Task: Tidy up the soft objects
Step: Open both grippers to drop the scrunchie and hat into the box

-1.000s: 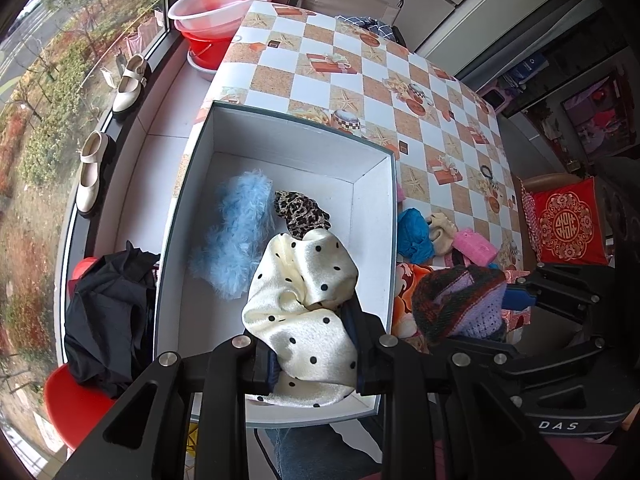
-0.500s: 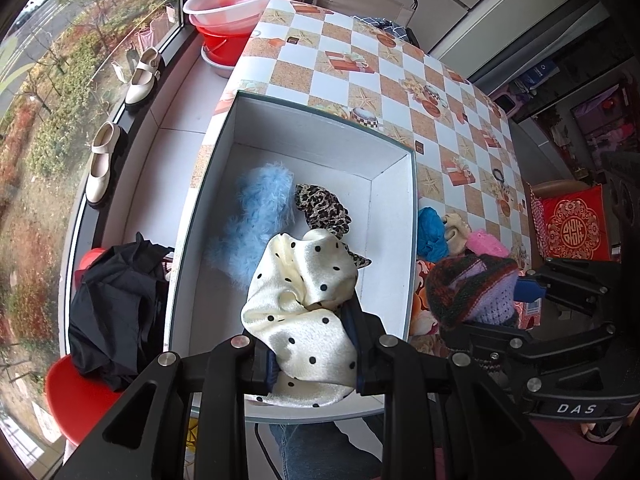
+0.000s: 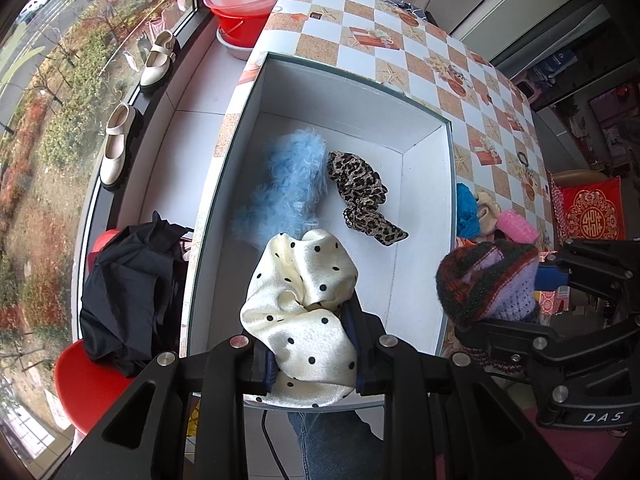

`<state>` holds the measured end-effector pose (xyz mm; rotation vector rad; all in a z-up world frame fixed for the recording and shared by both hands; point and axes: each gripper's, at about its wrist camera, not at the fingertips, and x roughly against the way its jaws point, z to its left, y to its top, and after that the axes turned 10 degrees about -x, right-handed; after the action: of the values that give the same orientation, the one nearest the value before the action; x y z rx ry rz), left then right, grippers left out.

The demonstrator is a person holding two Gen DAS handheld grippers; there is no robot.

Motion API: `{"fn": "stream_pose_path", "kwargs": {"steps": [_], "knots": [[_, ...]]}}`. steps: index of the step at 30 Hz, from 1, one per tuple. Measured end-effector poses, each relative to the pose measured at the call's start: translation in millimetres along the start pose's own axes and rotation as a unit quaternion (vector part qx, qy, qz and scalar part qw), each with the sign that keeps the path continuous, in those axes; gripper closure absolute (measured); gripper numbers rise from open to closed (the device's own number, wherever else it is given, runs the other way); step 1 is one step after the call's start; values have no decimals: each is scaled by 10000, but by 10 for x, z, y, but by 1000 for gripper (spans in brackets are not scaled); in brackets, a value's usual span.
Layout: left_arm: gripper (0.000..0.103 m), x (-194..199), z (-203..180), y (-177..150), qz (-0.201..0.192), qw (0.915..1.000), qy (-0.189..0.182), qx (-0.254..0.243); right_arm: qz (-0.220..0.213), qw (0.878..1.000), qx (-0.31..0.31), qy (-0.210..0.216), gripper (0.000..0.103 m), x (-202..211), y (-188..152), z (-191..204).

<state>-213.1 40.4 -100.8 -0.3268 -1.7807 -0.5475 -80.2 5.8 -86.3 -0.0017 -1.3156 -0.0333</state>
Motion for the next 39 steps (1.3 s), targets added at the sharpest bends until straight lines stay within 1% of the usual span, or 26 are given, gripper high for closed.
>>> {"fn": "stream_pose_path", "kwargs": {"steps": [8,11,13,15,16,17,18,19,20,21,22,23,24,25,27,30,31,35,37,39], "knots": [[74,-36,-31,-51,105,9999,73,-106,70,10000,41,36,52,-59,5,34],[68,-47,-43,-56,151,9997,108,-143,63,10000,53,47,52,-57,-5,47],[60,-51,-69,-57,152,9995,182,-209,55,10000,49,51,52,-62,-9,46],[41,-37,-107,-62,97,9990,312,-316,41,10000,18,87,52,-57,-14,37],[36,-31,-122,-63,72,9986,370,-368,30,9999,-1,101,49,-51,-16,31],[29,-26,-136,-63,53,9983,417,-409,15,9999,-23,112,47,-46,-18,21],[26,-27,-148,-62,58,9980,451,-442,6,9999,-43,122,47,-43,-20,13],[25,-35,-150,-61,77,9978,469,-460,1,9999,-63,106,45,-41,-21,4],[24,-51,-148,-59,131,9978,461,-456,-4,10000,-87,37,40,-43,-24,-9],[22,-76,-138,-56,215,9977,463,-438,-14,9999,-122,-14,37,-43,-24,-27],[22,-103,-124,-57,300,9976,461,-412,-31,9998,-172,-42,31,-35,-25,-52],[19,-122,-114,-62,339,9977,434,-389,-51,9997,-240,-54,17,-26,-24,-82],[16,-132,-101,-68,356,9978,423,-355,-81,9995,-317,-4,8,-10,-24,-113],[13,-139,-94,-73,381,9977,453,-327,-124,9992,-375,-107,0,8,-20,-139],[0,-150,-75,-74,431,9977,451,-258,-212,9987,-455,-2,0,60,-21,-182],[0,-125,-44,-47,422,9991,72,-8,-297,9984,-477,12,0,130,-39,-207],[0,-103,-52,-25,411,9992,4,26,-322,9984,-475,15,0,158,-45,-214],[0,36,-164,134,283,9995,-119,-98,-552,9960,-692,102,0,391,-36,-368],[0,91,-254,246,259,9991,-263,-194,-703,9938,-851,100,0,552,-34,-507],[0,136,-366,365,251,9983,-425,-316,-892,9905,-1046,8,0,723,-33,-703]]}}
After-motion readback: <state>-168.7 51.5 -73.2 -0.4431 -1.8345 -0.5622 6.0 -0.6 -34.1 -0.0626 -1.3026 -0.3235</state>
